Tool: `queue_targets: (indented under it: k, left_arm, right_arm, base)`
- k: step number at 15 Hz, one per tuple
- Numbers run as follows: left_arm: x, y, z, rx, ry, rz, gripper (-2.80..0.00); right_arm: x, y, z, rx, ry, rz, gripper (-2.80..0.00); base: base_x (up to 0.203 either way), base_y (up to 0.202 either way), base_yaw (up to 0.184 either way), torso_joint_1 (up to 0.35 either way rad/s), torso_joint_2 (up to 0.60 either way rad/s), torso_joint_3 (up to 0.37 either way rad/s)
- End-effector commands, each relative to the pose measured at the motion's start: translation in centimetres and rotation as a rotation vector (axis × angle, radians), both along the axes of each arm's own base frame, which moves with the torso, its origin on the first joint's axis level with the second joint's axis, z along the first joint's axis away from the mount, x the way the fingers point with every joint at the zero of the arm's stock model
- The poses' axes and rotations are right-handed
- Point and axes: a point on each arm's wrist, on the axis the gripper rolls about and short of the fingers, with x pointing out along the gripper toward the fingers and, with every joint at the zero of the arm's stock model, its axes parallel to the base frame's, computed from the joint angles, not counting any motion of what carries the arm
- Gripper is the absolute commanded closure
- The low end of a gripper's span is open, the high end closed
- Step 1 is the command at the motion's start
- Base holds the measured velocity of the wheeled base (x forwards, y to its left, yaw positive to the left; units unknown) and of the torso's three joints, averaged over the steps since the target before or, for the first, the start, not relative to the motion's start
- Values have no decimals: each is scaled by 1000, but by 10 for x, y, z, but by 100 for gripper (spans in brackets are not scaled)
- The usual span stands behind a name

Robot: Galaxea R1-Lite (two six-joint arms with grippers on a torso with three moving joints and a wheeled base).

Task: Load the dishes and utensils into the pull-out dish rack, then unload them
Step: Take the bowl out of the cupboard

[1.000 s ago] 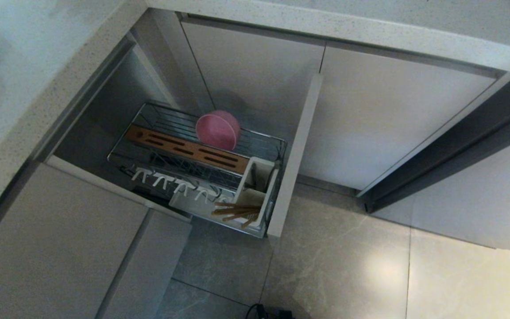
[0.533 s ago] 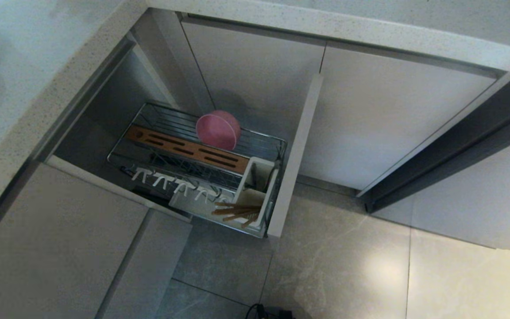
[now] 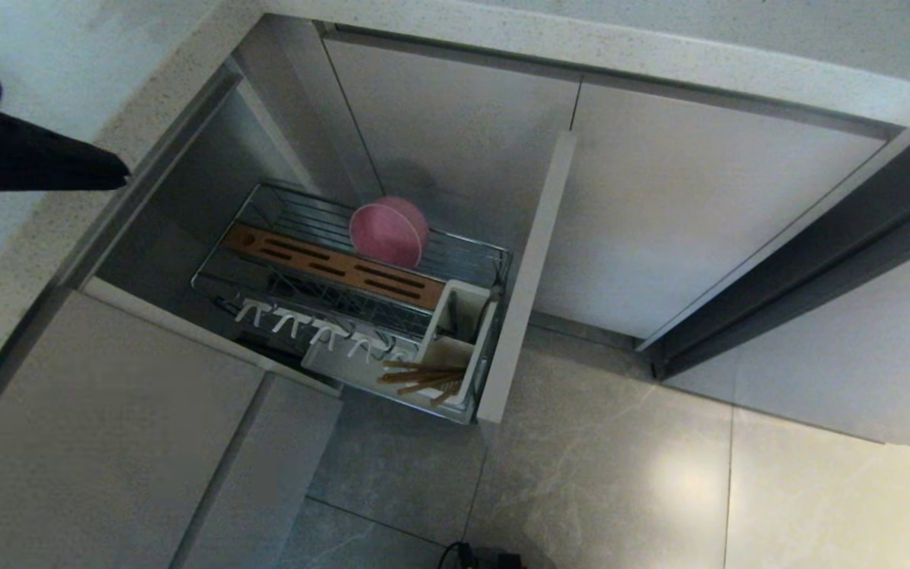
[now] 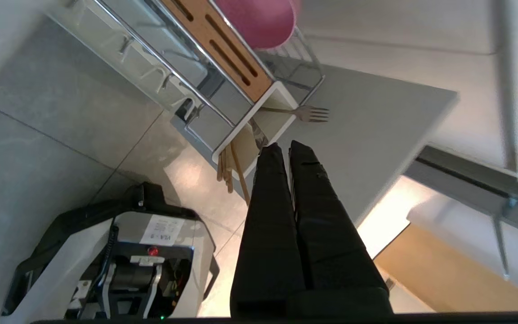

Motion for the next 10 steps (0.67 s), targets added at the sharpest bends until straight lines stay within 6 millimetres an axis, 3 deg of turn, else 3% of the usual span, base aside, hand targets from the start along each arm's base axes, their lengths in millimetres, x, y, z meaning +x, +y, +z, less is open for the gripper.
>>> queue_targets:
  k: [1,10]
  left_arm:
    - [33,-17,-16,14,88,-39,0]
    - [123,-59,-56,83,118,39,0]
  right_arm:
    - [0,0,0,0,-1,0,0]
    - [0,0,0,0,-1,0,0]
  base:
    - [0,0,0,0,0,0]
    - [0,0,0,0,0,0]
